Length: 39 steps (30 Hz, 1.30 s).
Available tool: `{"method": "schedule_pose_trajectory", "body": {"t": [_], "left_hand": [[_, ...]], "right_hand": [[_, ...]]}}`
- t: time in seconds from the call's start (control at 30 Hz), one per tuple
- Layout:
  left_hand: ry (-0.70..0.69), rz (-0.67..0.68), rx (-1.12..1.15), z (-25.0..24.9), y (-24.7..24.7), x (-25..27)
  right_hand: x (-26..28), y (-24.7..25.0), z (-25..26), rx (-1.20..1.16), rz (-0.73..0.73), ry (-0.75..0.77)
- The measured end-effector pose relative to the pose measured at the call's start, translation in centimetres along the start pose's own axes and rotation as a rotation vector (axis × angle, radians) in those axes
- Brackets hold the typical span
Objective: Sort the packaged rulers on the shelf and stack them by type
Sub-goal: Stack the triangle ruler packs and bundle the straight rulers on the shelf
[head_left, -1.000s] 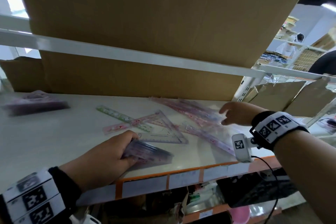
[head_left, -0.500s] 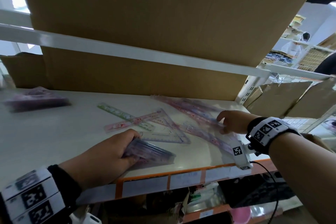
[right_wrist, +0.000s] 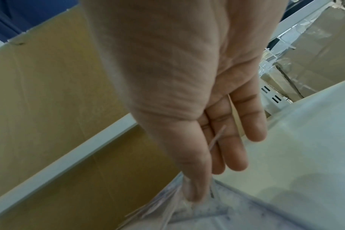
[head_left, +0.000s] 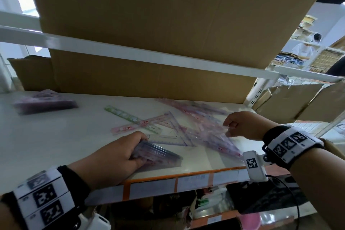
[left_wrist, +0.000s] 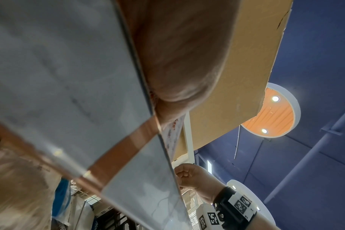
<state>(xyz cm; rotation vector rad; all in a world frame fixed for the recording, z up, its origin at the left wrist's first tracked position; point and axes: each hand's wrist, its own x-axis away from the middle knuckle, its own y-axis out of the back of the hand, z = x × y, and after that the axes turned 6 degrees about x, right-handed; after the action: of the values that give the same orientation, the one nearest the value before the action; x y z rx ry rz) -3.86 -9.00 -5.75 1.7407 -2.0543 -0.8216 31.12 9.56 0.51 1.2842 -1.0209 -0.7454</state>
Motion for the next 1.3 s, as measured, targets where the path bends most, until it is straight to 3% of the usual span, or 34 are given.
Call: {"method": "schedule_pose_trajectory", "body": {"t": [0.43,0.63,0.9,1.03,1.3], "left_hand": [[-0.003,0.001,-0.025,0.1,0.0,0.0],[-0.014,-0.013,-0.031,0.1,-0.1,0.0],[0.027,-0.007,-0.021,0.0,-0.1,-0.1],[0.036,0.018,0.022,0.0,-0.1,-0.1],[0.031,0.099,0.114,-0.3,0.3,0.2]], "right_hand": [[2.7,-0.5,-2.3,-0.438,-0.391,-0.005],[3.9,-1.5,-1.4,-0.478,-0.582,-0.044],[7.4,-4.0,5.5,-0.644,-0.373,0.212],[8.3,-6.0,8.8,-0.588,-0.290,0.288],[7.4,-7.4,11.8,-0.298,-0.361,0.408]]}}
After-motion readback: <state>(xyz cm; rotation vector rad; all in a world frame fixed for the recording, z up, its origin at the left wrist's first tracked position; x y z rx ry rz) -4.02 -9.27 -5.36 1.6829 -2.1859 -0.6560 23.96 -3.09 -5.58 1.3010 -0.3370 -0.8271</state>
